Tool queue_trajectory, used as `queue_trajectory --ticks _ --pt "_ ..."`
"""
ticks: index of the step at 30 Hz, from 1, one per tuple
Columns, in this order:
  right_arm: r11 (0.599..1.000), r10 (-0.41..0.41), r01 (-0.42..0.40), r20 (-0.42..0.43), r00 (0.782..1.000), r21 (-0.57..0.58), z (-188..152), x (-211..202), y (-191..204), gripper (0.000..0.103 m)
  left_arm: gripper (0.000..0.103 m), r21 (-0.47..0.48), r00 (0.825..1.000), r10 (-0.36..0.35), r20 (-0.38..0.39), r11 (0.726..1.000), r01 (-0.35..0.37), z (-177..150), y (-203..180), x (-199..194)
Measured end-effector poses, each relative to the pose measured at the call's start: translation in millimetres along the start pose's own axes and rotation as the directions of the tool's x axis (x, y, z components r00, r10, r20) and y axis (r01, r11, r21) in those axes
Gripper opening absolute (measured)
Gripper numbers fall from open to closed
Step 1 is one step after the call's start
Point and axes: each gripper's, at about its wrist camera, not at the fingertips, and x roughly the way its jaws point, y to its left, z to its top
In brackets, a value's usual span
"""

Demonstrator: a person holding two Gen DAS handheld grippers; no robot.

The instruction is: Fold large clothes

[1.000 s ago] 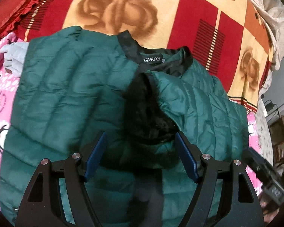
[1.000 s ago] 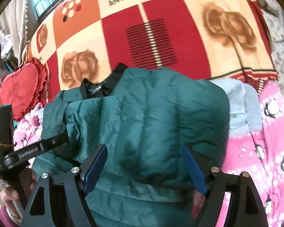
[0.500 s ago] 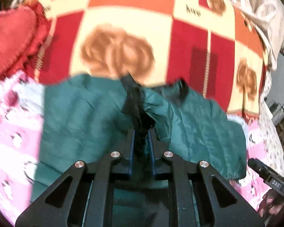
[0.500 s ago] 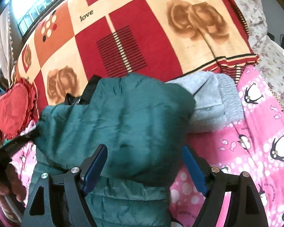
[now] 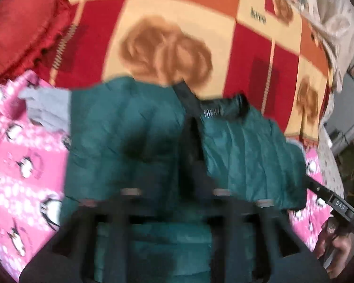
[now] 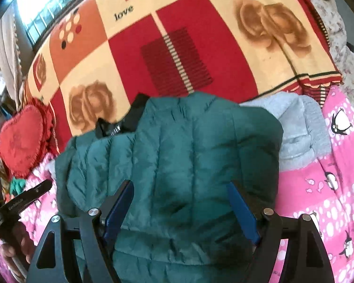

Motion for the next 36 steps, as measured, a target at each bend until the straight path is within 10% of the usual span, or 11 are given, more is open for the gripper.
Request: queue_trajectory --ticks 1,10,13,15,23,36 --pt "1.0 -0.004 0.004 -0.001 1.0 -0.004 -1 0 -1 0.079 0.074 -0.012 1.0 -0.024 -0.006 1.0 0.024 -3 -3 6" --pt "0.996 -0.063 0.061 0.033 0.997 0.06 2 -21 -42 0.08 0.074 -0.07 0.996 0.013 -0.093 0.997 -0.019 -10 -24 62" --pt "0.994 -0.079 0.076 0.038 0.996 0.078 3 -25 -51 0.081 0.026 -0.032 0.997 0.031 -0.071 0.999 -0.033 -8 -32 55" --pt "0.993 -0.083 0.08 0.034 0.996 0.087 4 -25 -53 0.081 0.018 -0.018 0.998 0.036 -0.045 0.999 -0.037 -1 -34 42" --pt "0.999 -0.041 0.04 0.034 0.999 0.009 15 -7 -15 0.081 0.016 -0.058 0.983 0.117 0.144 0.992 -0.11 20 18 -29" --pt "0.944 -0.196 0.172 -0.062 0.979 -0.282 -1 103 54 0.081 0.022 -0.095 0.984 0.179 -0.01 0.979 -0.179 -10 70 14"
